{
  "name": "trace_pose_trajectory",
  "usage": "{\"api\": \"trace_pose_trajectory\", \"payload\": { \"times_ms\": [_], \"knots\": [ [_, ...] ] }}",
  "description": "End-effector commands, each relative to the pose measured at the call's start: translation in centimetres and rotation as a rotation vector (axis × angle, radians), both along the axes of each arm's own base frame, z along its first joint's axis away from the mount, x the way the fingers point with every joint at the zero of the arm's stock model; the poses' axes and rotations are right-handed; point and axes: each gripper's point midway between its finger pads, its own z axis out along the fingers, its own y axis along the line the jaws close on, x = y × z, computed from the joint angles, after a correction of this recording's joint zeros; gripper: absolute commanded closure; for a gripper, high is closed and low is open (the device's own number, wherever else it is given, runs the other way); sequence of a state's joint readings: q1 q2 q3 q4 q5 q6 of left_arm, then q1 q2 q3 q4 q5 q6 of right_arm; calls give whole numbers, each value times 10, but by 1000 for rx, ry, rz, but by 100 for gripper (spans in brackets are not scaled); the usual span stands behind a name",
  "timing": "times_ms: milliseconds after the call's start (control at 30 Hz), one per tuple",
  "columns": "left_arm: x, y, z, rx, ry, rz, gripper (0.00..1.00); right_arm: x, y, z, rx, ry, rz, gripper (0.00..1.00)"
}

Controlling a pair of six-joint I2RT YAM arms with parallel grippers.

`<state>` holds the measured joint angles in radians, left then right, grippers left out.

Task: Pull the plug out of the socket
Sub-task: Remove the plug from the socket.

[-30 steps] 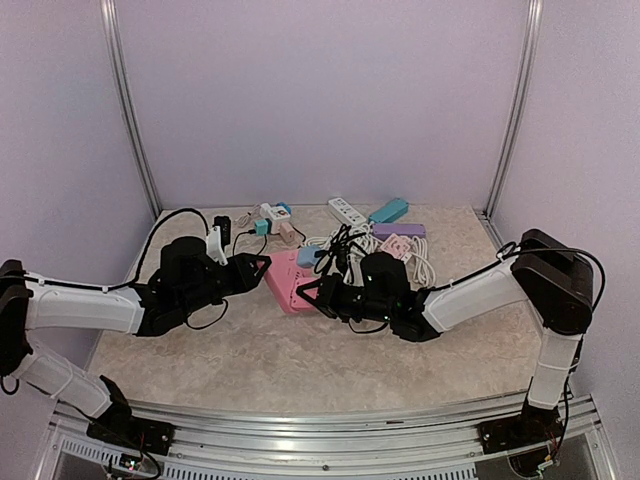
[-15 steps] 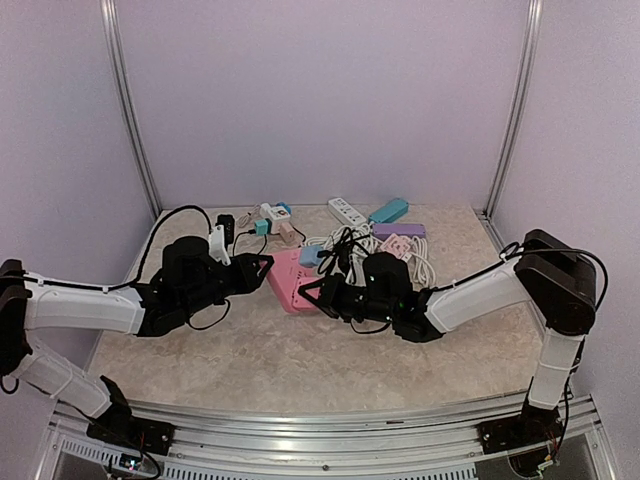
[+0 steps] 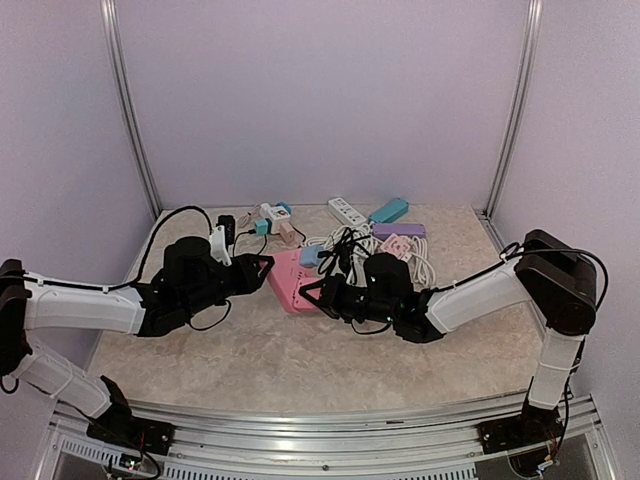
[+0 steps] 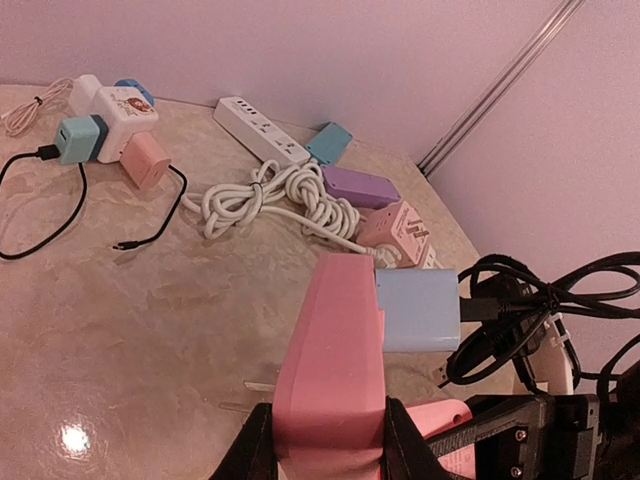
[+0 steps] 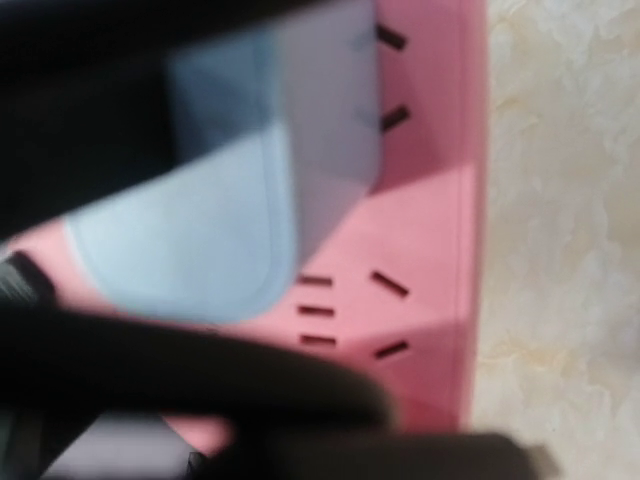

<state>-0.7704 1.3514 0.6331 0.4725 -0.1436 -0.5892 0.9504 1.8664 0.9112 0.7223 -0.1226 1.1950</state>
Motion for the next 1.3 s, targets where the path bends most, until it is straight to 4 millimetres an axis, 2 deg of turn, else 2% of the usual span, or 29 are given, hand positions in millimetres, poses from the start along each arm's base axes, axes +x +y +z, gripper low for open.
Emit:
{"api": "trace_pose_trajectory", "payload": {
  "times_ms": [0, 300, 500, 933, 1267],
  "knots": [
    [15, 18, 10, -71, 35, 82, 75, 17, -24, -4, -29, 11, -93, 100],
    [20, 31, 18, -166, 92, 117, 75, 17, -24, -9, -37, 18, -94, 100],
    [22, 39, 12, -181, 126, 165, 75, 17, -24, -12, -37, 24, -93, 100],
    [22, 40, 9, -213, 138, 147, 75, 17, -26, -12, -38, 27, -102, 100],
    [15, 31, 6, -116, 53, 58, 75, 18, -29, -6, -37, 17, -112, 100]
  ]
}}
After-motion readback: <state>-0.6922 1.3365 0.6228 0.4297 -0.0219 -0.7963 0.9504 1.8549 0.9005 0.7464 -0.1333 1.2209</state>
